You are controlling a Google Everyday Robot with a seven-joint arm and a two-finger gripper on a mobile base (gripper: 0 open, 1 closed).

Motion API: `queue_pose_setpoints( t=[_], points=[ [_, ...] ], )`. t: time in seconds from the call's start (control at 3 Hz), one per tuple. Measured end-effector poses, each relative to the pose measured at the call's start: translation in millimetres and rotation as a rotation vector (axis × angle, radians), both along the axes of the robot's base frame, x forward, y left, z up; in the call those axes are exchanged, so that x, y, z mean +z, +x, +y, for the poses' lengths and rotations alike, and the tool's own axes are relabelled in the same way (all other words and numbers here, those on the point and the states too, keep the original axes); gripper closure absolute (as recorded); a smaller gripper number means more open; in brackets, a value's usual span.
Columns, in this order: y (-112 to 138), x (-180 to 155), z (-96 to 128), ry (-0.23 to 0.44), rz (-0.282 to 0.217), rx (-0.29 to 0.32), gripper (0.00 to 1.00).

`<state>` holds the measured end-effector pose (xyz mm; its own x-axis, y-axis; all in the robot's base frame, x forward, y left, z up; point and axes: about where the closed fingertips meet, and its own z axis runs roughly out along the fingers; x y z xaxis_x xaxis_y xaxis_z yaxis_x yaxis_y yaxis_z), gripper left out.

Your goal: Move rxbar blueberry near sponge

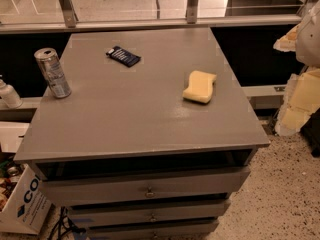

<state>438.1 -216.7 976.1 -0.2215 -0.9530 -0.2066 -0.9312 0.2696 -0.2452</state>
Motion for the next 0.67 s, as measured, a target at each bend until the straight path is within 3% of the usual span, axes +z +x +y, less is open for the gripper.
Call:
queue_pose_setpoints(
  t=[0.67],
  points=[
    [1.6, -0.4, 0.3, 0.005, -0.003, 0.001, 0.0]
  ],
)
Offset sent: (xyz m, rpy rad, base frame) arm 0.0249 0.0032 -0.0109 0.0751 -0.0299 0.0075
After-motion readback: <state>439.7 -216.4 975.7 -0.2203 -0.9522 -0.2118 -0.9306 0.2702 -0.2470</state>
